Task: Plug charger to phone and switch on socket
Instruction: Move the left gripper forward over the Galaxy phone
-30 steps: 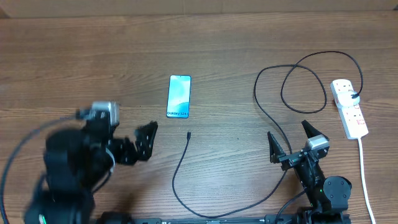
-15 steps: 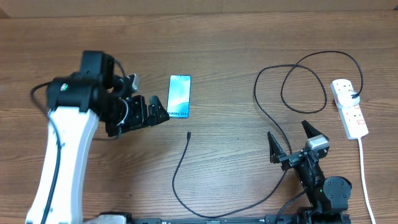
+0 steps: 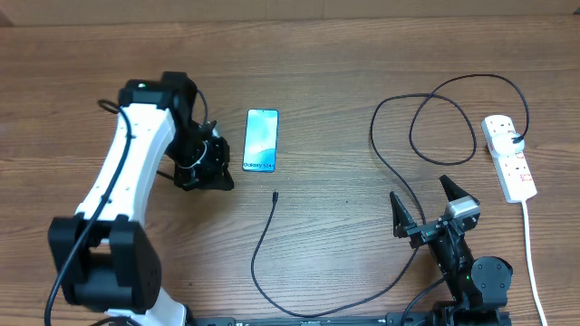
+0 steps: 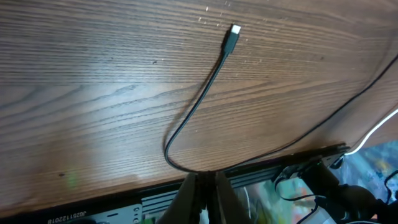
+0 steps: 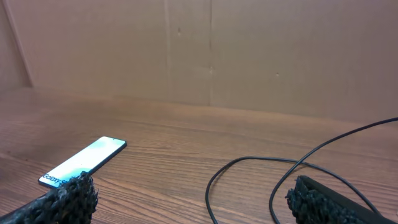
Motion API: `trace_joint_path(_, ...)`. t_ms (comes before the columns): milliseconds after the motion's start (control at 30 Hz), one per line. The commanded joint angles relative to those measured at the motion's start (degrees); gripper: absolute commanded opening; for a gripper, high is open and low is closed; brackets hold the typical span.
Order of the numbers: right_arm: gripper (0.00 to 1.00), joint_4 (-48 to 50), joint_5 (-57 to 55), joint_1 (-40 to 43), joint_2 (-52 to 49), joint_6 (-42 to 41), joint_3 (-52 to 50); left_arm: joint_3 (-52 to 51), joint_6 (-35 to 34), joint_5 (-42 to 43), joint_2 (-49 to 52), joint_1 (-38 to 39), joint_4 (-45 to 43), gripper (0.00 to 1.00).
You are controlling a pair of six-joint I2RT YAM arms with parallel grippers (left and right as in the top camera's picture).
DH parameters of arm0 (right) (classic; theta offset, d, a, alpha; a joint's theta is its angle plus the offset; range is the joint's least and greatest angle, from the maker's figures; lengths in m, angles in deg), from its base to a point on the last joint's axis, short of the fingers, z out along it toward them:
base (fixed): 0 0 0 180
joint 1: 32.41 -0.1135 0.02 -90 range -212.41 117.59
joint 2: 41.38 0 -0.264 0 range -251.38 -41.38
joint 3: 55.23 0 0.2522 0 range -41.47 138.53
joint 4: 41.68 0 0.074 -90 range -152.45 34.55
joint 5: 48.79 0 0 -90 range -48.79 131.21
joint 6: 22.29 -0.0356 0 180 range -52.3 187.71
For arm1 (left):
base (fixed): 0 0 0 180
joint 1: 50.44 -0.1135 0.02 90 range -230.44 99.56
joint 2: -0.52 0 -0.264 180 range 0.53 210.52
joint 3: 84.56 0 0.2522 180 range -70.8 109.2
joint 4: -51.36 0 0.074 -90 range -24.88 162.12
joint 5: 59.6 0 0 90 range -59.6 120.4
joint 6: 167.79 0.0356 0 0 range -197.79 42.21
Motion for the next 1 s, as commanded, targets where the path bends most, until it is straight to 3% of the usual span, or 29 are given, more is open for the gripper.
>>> trace_joint_path(0, 1.00, 0.28, -0.79, -0.26, 0.52, -0.17, -0.57, 1.05, -0.22, 0.92, 2.10, 1.31, 0.15, 0.04)
trace_joint_path(167, 1.00, 0.28, -0.79, -0.26, 0.52, -0.17, -0.57, 1.05, -0.20, 0.87, 3.21, 2.38, -0.17, 0.04)
trace_joint_path(300, 1.00, 0.28, -0.79, -0.26, 0.52, -0.17, -0.57, 1.05, -0.20, 0.87, 3.21, 2.69, -0.66, 0.13)
trace_joint_path(567, 1.00, 0.28, -0.79, -0.26, 0.52, -0.17, -0.57, 1.18, -0.44, 0.57, 3.21, 2.93, -0.90, 0.47)
trace_joint_path(700, 1.00, 0.28, -0.79, -0.26, 0.52, -0.17, -0.57, 4.74, -3.50, -5.07, 3.21, 3.76, 1.84, 0.74)
trace_joint_path(767, 1.00, 0.28, -0.79, -0.26, 0.52, -0.15, -0.57, 8.63, -5.40, -9.35, 3.21, 4.50, 4.39, 0.96)
trace_joint_path(800, 1.00, 0.28, -0.79, -0.26, 0.52, -0.17, -0.57, 10.16, -5.64, -10.32, 3.21, 4.81, 5.22, 1.00)
trace_joint_path(967, 1.00, 0.28, -0.79, -0.26, 0.52, -0.17, -0.57, 20.83, -6.67, -14.29, 3.21, 6.86, 6.82, 1.00)
